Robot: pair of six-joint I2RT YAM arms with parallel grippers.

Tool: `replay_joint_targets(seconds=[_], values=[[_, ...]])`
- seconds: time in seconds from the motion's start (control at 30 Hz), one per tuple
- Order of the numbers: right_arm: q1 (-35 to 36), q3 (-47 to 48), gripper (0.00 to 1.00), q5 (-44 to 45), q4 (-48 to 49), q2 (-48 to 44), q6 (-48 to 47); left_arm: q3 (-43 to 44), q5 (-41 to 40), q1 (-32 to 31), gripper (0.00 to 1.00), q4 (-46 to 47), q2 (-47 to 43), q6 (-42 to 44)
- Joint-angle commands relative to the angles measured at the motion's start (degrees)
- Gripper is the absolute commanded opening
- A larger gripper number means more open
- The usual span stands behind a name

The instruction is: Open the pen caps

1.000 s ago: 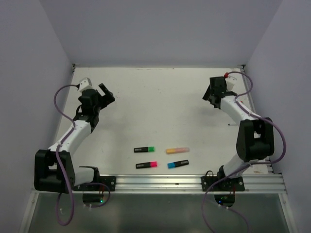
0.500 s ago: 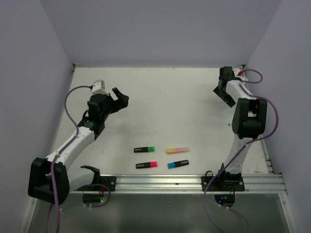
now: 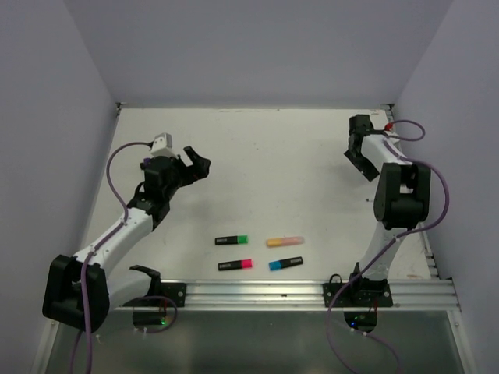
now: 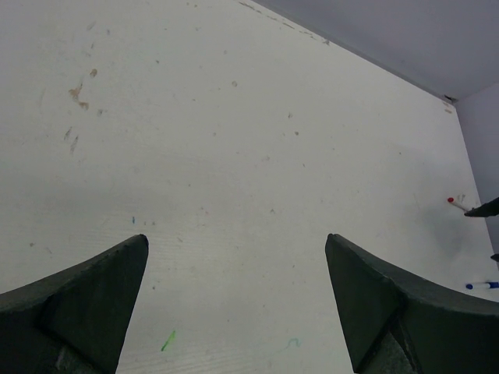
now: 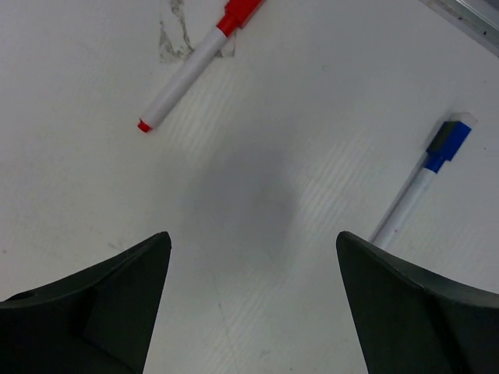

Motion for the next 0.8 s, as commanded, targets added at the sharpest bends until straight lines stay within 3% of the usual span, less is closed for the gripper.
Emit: replay_joint_targets(seconds=[0.0, 0.17, 0.33, 0.63, 0.77], values=[[3.95, -5.28, 0.92, 5.44, 2.44, -9.13, 0.36, -0.22, 0.94, -1.11, 1.00, 3.09, -0.81, 0.19], [10.03, -5.57, 0.90, 4.39, 5.15, -8.10, 2.37, -0.22, 0.06, -1.64, 1.00, 3.18, -0.63, 0.71], [13.29, 2.15, 0.91, 1.93, 4.82, -1.00, 9.31, 0.05, -0.11, -1.64, 1.00, 2.21, -1.60, 0.98], [12.68, 15.08, 0.92, 8.87, -1.41, 9.56, 16.35, 0.31, 0.59, -1.64, 1.00, 1.86, -2.04, 1.33], [9.70, 19.04, 0.93, 7.64, -6.16, 13.70, 18.28, -0.13, 1.56, -1.64, 1.00, 3.09, -1.34, 1.77]])
